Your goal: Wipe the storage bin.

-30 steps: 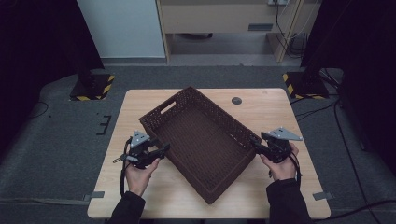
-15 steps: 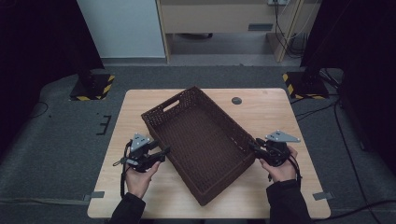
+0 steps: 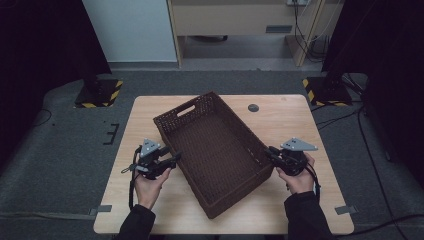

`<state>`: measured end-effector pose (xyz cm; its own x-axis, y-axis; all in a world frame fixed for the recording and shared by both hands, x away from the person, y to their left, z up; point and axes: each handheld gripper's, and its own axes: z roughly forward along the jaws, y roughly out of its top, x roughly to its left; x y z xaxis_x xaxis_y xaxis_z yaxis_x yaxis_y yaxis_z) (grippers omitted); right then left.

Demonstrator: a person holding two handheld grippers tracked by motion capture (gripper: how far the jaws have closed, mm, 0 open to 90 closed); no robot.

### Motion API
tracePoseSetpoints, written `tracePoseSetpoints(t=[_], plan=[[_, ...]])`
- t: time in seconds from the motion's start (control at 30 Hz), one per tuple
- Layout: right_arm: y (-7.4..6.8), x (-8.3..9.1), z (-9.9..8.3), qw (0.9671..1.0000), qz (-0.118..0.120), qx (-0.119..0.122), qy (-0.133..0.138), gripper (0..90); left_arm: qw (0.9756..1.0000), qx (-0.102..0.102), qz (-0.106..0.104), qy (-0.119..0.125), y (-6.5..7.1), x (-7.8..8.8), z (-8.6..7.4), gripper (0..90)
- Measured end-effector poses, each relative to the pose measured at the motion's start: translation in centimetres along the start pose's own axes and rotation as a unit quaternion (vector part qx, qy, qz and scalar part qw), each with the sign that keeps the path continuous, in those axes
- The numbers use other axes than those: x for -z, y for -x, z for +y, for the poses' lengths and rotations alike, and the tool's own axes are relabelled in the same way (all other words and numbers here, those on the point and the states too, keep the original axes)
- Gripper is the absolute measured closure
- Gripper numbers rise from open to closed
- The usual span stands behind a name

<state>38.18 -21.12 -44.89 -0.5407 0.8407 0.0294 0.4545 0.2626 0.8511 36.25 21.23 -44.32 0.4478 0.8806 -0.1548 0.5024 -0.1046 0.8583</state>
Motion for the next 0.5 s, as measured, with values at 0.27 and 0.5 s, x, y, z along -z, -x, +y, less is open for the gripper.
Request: tracePoseSetpoints(t=[0.27,0.5], plan=[[-0.5,0.6,0.1,0.9997,0.022,0.005,-0.007,73.3,0.9999,-0.012,-0.009,-0.008,0.7,0.0,-0.4,46.7],[-0.2,-0.3,0.4,0.9992,0.036,0.005,0.016,71.3,0.9999,-0.015,0.005,-0.005,0.0,-0.8,0.1,50.0]])
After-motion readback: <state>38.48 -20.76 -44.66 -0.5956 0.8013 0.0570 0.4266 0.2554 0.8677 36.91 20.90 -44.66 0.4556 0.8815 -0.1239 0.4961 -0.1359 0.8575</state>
